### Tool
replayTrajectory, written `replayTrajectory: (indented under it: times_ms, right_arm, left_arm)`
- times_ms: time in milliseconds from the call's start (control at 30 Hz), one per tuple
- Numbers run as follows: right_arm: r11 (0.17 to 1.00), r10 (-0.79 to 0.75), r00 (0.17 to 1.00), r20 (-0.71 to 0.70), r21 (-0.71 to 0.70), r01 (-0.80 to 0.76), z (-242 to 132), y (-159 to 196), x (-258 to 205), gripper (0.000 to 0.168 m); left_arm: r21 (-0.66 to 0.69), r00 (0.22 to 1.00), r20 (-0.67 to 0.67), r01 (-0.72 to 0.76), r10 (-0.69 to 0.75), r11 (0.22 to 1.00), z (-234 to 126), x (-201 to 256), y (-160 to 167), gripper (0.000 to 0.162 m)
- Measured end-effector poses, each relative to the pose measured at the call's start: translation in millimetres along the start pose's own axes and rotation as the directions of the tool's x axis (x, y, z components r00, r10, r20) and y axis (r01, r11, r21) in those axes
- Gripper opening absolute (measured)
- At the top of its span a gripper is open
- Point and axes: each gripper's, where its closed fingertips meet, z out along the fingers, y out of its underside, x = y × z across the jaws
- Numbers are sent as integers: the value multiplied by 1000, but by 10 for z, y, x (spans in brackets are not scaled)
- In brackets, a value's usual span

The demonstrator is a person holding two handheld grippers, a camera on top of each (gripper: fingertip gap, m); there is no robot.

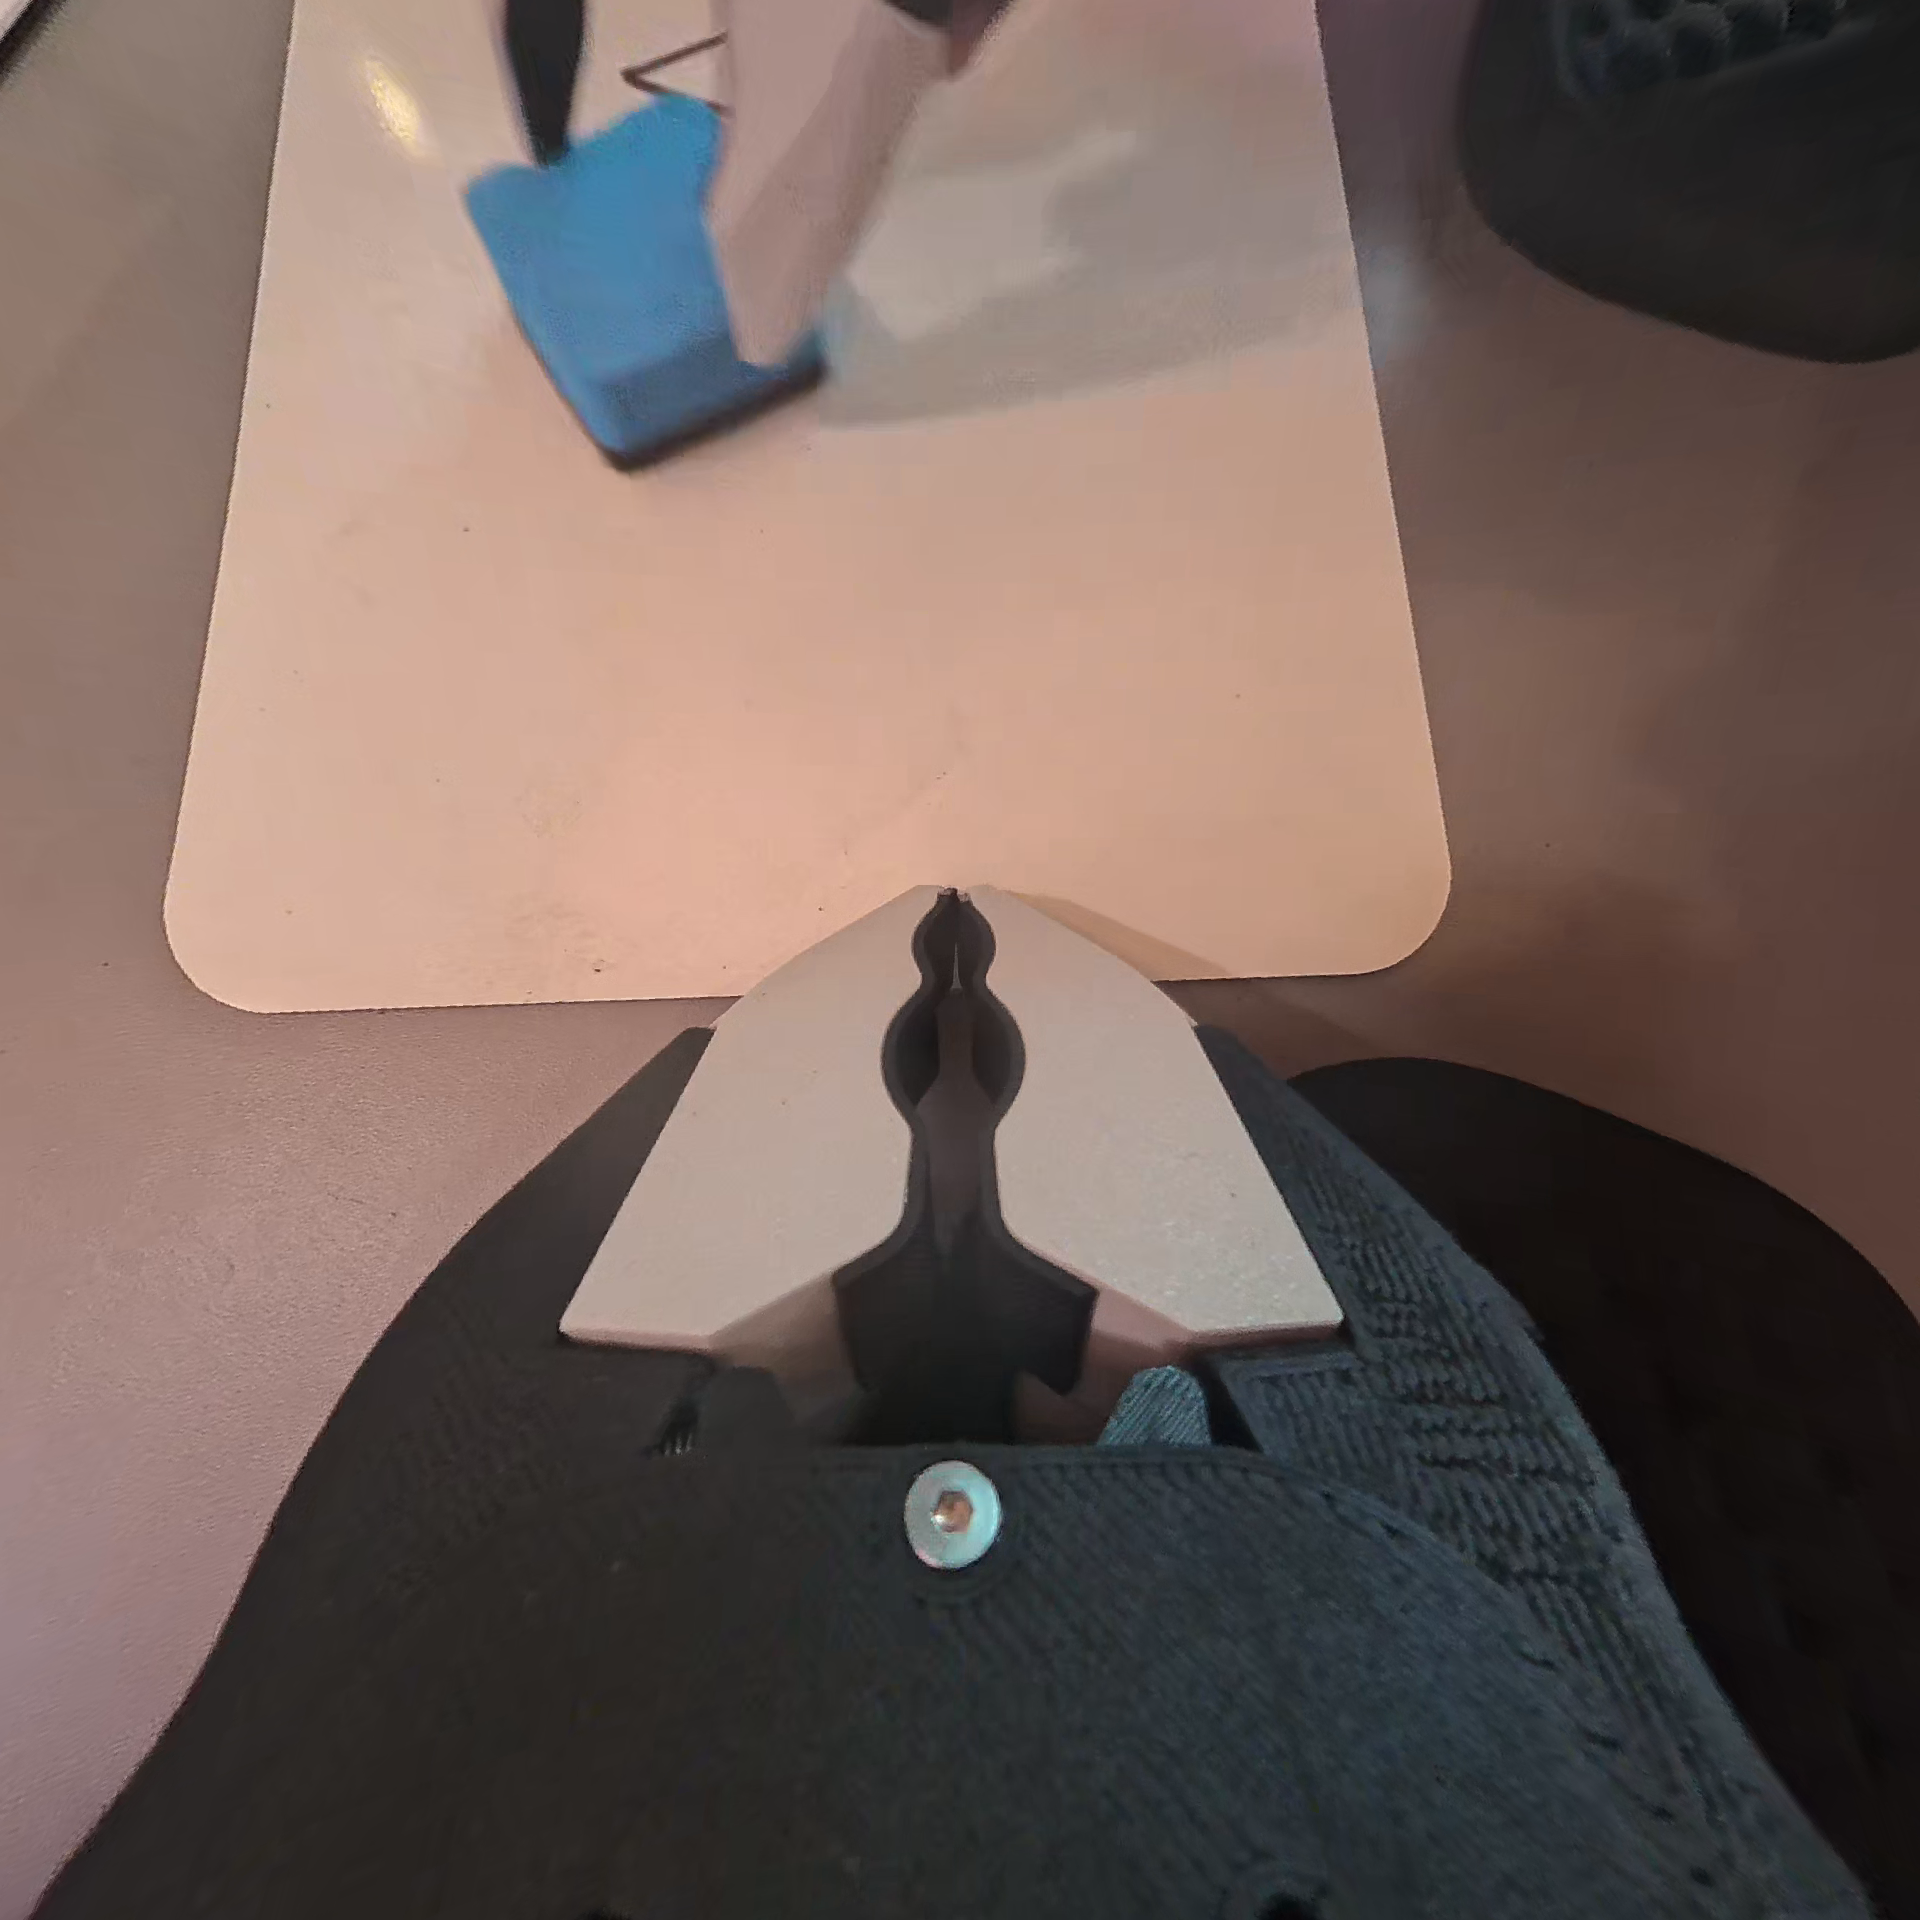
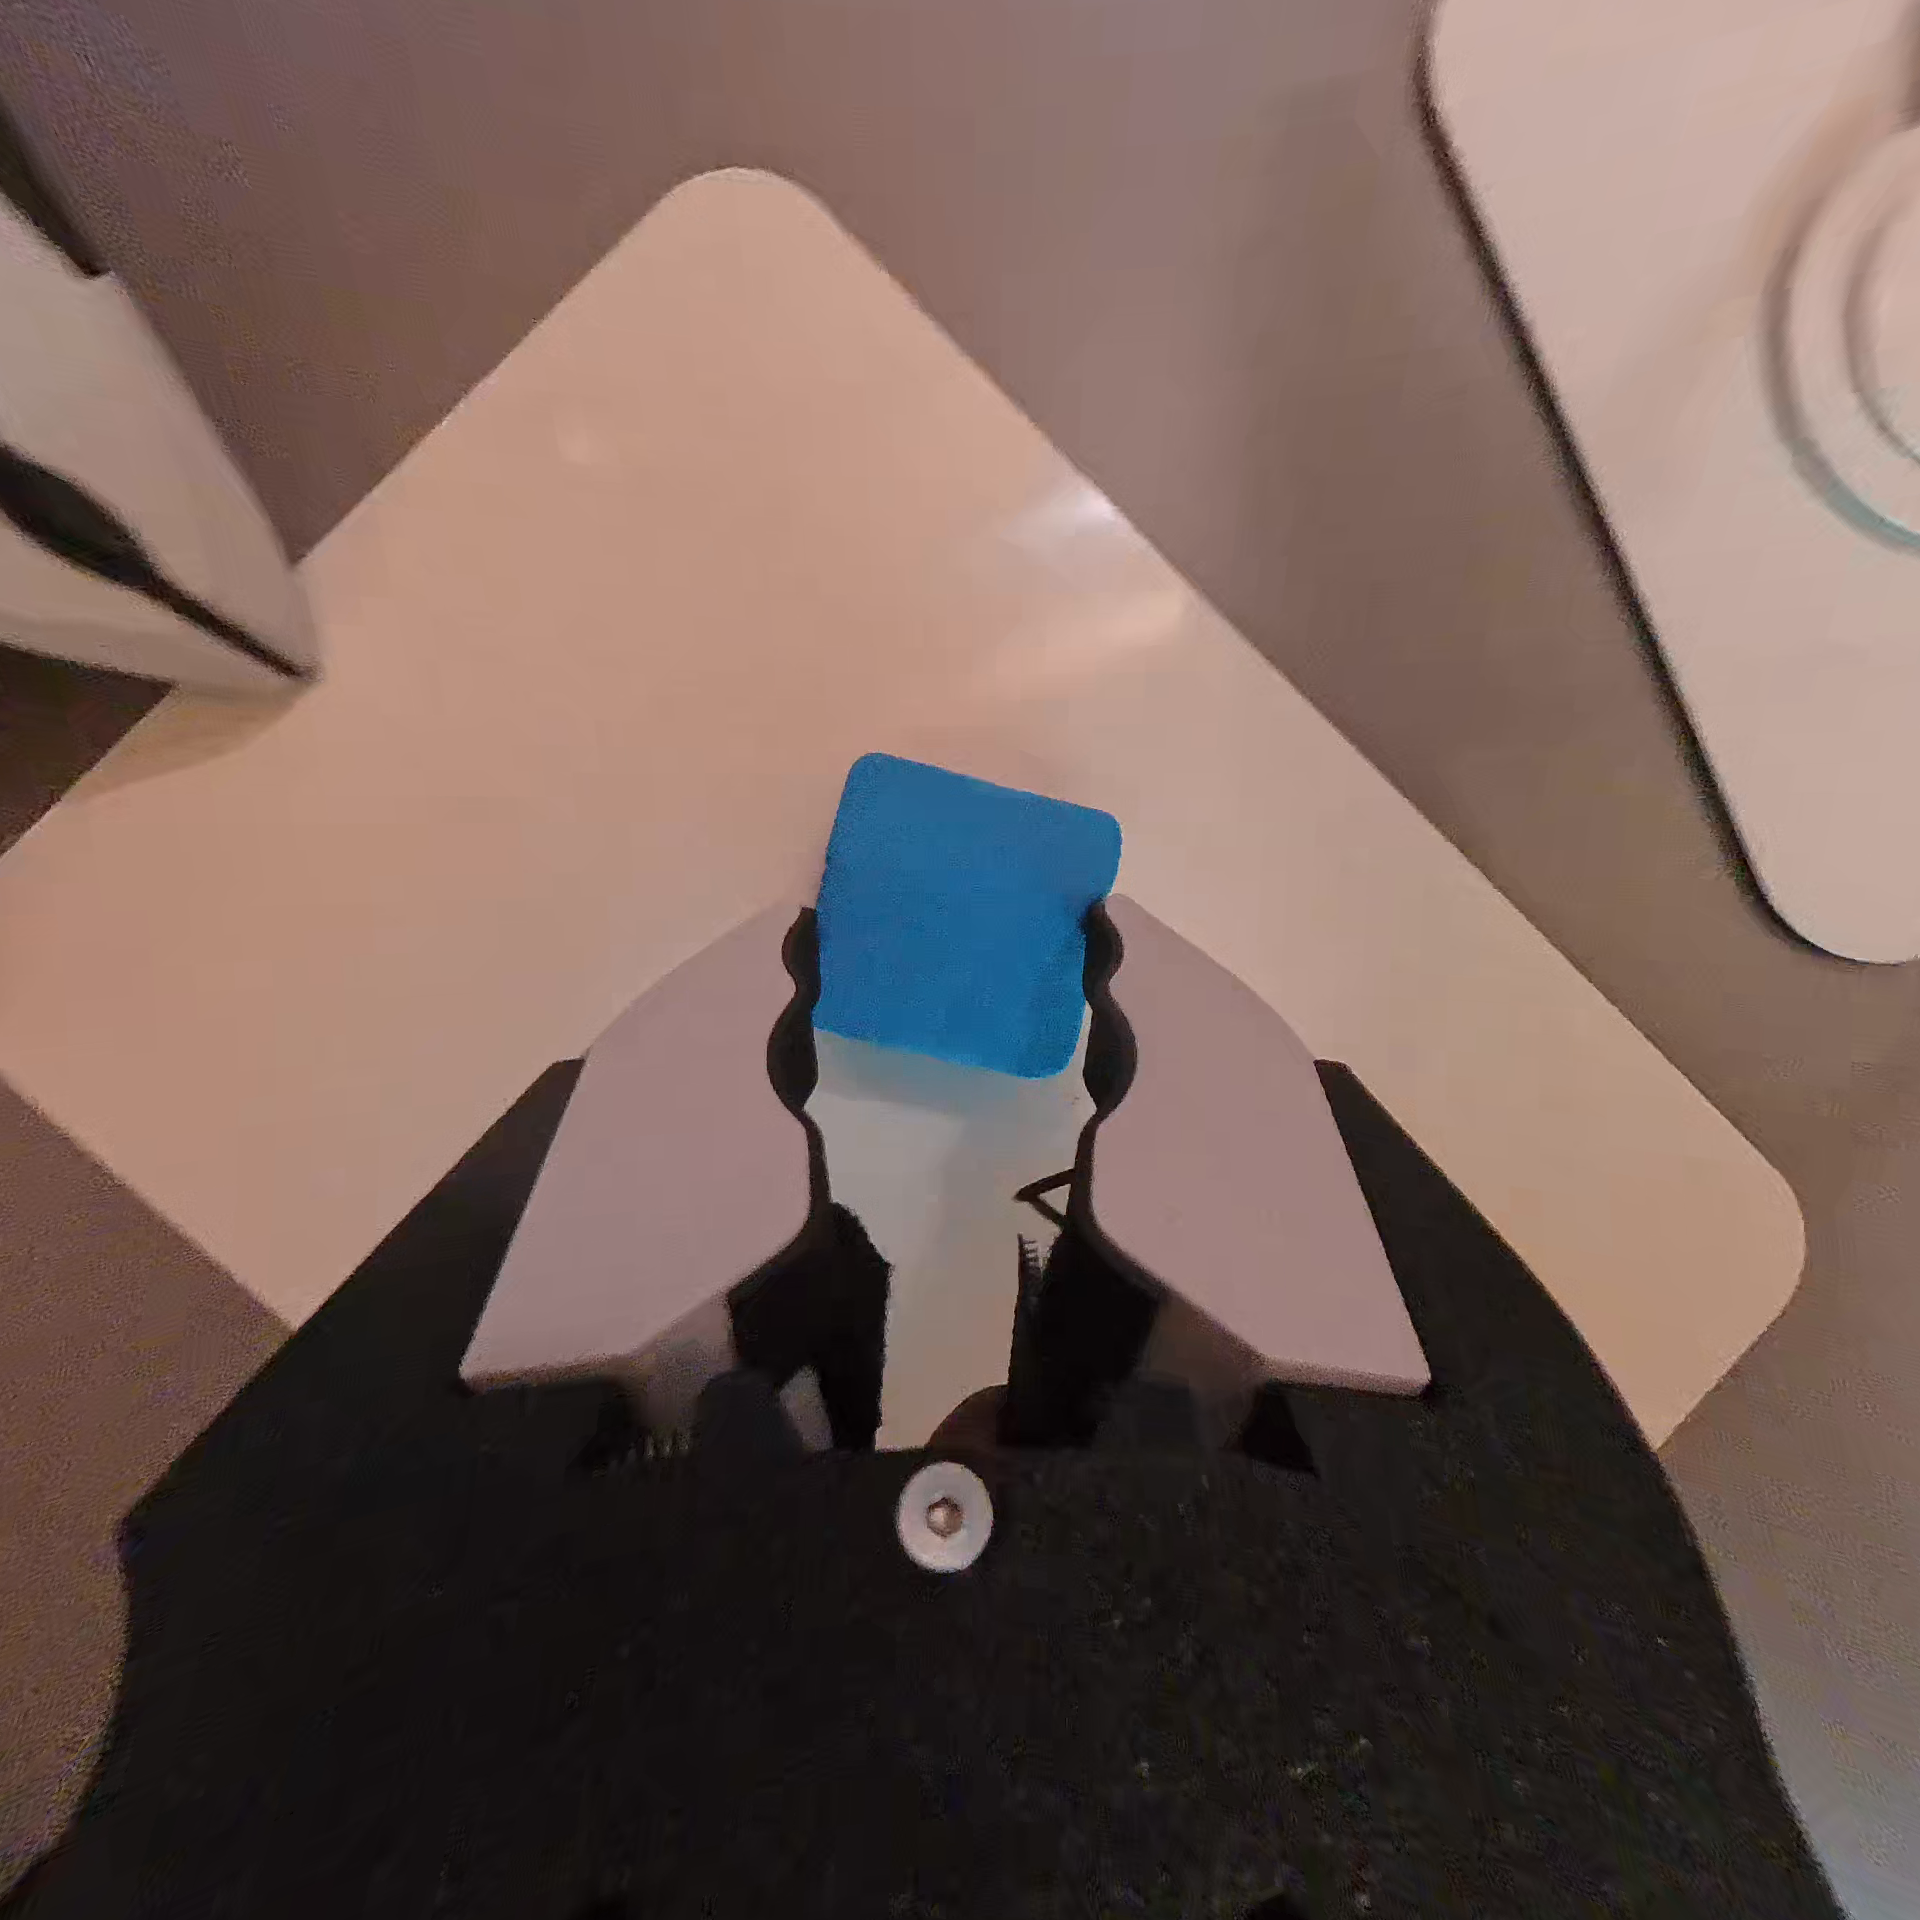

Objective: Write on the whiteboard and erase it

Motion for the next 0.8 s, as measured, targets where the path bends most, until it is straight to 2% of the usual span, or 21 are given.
replayTrajectory:
  times_ms: [67,133,200,267,300,367,400,467,533,567,633,700,733,800]
  right_arm:
    - [998,-1,999,42,-56,4,-96,158,-8,50]
    - [986,116,991,-73,-111,-124,-211,392,419,50]
    - [977,195,972,-132,-64,-205,-211,417,658,49]
    - [990,141,981,-131,-7,-143,-139,283,530,49]
    - [996,92,994,-56,0,-92,-117,236,321,49]
    - [999,34,999,11,-40,-34,-183,327,167,50]
    - [995,76,997,15,-68,-75,-247,432,242,50]
    - [974,182,970,-162,-110,-201,-366,669,696,49]
    - [968,235,951,-200,-38,-247,-334,621,760,49]
    - [980,194,962,-192,0,-198,-282,519,642,49]
    - [997,77,996,-43,25,-76,-209,369,165,49]
    - [997,61,998,18,-47,-60,-310,526,113,50]
    - [989,115,993,-15,-90,-116,-376,650,292,49]
    - [965,189,960,-205,-140,-220,-465,843,812,49]
  left_arm:
    - [-2,1000,-4,-2,2,1000,-2,3,3,1]
    - [-5,1000,-4,-6,6,1000,-4,6,6,1]
    - [-6,1000,1,-12,12,1000,-4,6,6,2]
    - [-5,1000,-3,-6,6,1000,-7,6,9,1]
    - [-3,1000,-5,-2,2,1000,-7,6,9,0]
    - [-4,1000,-5,-4,4,1000,-7,8,9,1]
    - [-3,1000,-4,-7,7,1000,-4,9,6,1]
    - [-6,1000,4,-16,16,1000,-4,9,5,1]
    - [-6,1000,5,-15,15,1000,-4,10,5,1]
    - [-5,1000,3,-12,12,1000,-5,9,6,1]
    - [-3,1000,-3,-5,5,1000,-6,10,6,0]
    - [-2,1000,-5,-9,9,1000,-5,15,5,1]
    - [-4,1000,-6,-13,13,1000,-5,19,4,1]
    - [-6,1000,-7,-19,19,1000,-6,26,7,1]
